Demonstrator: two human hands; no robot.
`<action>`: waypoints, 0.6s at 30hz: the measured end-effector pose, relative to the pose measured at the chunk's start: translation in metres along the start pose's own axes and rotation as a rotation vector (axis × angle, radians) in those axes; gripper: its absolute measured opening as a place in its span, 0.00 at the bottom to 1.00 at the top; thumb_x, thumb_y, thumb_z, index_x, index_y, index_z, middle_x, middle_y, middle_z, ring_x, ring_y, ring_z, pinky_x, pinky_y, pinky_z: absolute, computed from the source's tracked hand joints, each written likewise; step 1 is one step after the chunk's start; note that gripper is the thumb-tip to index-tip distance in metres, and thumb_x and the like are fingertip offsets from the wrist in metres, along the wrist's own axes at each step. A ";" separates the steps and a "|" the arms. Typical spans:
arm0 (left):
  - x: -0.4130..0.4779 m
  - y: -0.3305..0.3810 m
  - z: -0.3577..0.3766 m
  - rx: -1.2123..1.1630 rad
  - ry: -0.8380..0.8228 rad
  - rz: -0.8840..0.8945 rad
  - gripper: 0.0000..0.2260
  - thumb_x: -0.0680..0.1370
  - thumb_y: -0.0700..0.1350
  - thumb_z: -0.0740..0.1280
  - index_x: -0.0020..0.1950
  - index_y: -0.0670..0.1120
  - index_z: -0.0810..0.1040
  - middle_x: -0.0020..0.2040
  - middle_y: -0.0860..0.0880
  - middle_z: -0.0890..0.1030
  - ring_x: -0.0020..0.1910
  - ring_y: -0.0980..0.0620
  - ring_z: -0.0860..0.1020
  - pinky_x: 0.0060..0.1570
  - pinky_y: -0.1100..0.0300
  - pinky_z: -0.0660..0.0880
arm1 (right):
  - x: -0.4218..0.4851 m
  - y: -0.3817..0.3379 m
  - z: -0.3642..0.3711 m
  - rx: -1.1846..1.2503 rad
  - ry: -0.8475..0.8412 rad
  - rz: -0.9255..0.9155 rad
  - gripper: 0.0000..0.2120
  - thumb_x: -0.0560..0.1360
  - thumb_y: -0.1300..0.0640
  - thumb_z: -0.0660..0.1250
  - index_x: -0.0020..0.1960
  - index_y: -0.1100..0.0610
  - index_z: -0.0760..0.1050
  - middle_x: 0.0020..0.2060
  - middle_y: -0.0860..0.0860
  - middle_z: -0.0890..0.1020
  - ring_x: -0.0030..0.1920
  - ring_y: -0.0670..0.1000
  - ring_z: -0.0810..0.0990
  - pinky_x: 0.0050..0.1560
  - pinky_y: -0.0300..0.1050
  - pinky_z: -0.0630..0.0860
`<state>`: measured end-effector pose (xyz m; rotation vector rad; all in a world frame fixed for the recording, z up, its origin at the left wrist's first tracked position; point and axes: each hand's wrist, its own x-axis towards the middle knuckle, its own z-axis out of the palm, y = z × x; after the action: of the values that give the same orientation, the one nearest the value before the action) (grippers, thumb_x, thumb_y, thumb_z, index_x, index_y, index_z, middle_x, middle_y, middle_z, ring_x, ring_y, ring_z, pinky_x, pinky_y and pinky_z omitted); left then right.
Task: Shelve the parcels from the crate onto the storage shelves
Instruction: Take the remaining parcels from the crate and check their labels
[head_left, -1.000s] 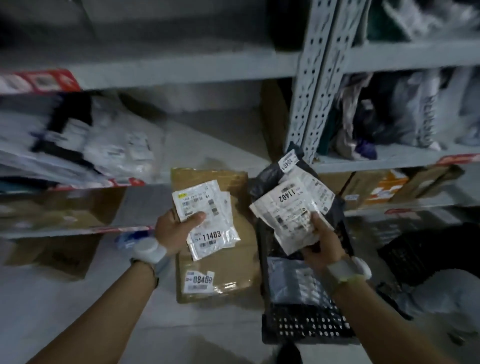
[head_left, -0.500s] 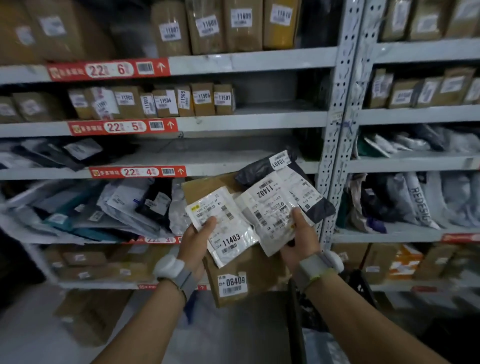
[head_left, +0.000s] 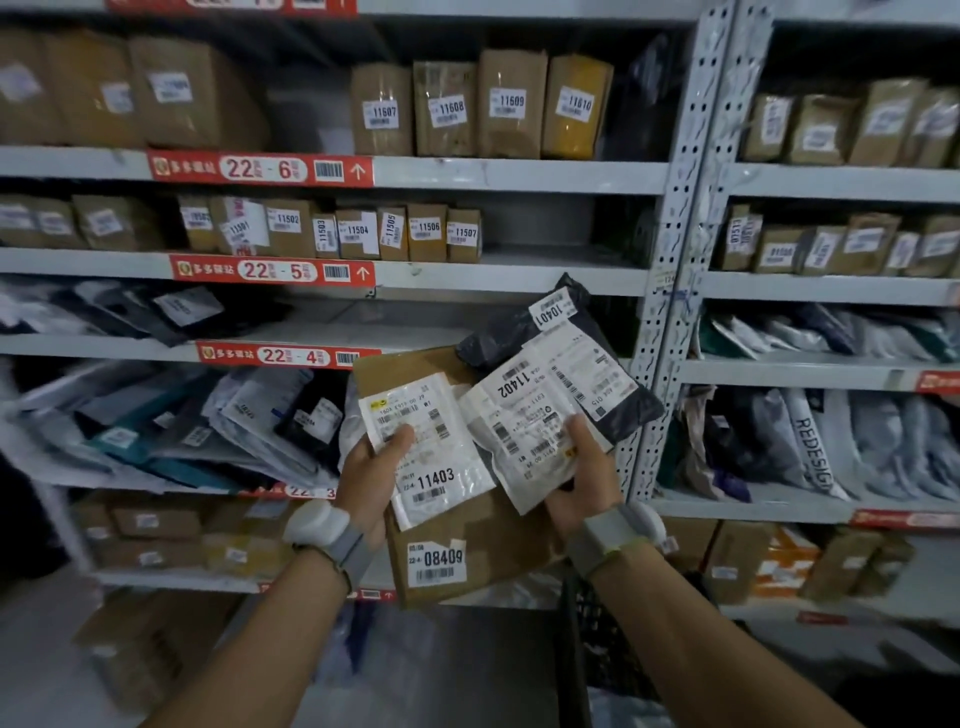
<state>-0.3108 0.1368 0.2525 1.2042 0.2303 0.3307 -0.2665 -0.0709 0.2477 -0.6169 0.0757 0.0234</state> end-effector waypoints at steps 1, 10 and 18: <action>0.001 0.002 -0.006 0.026 0.010 0.020 0.08 0.79 0.45 0.69 0.57 0.46 0.81 0.52 0.44 0.85 0.50 0.42 0.84 0.52 0.41 0.80 | -0.004 -0.005 0.002 -0.080 0.009 -0.027 0.21 0.76 0.57 0.71 0.68 0.55 0.73 0.60 0.58 0.82 0.55 0.61 0.83 0.46 0.60 0.82; 0.002 0.007 -0.036 0.582 -0.208 0.303 0.32 0.76 0.41 0.73 0.76 0.52 0.63 0.71 0.58 0.69 0.68 0.59 0.69 0.64 0.60 0.68 | -0.025 -0.051 0.039 -0.726 -0.323 -0.230 0.14 0.73 0.67 0.72 0.57 0.58 0.78 0.47 0.57 0.87 0.46 0.60 0.86 0.45 0.55 0.83; -0.014 0.007 -0.035 0.275 -0.180 -0.081 0.08 0.73 0.45 0.71 0.47 0.41 0.83 0.45 0.38 0.85 0.49 0.36 0.83 0.56 0.44 0.77 | -0.017 -0.040 0.061 -0.807 -0.393 -0.262 0.15 0.72 0.68 0.73 0.56 0.55 0.80 0.49 0.56 0.86 0.49 0.61 0.85 0.51 0.60 0.82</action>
<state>-0.3367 0.1639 0.2467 1.4825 0.1710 0.1209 -0.2779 -0.0678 0.3218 -1.4123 -0.4168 -0.0827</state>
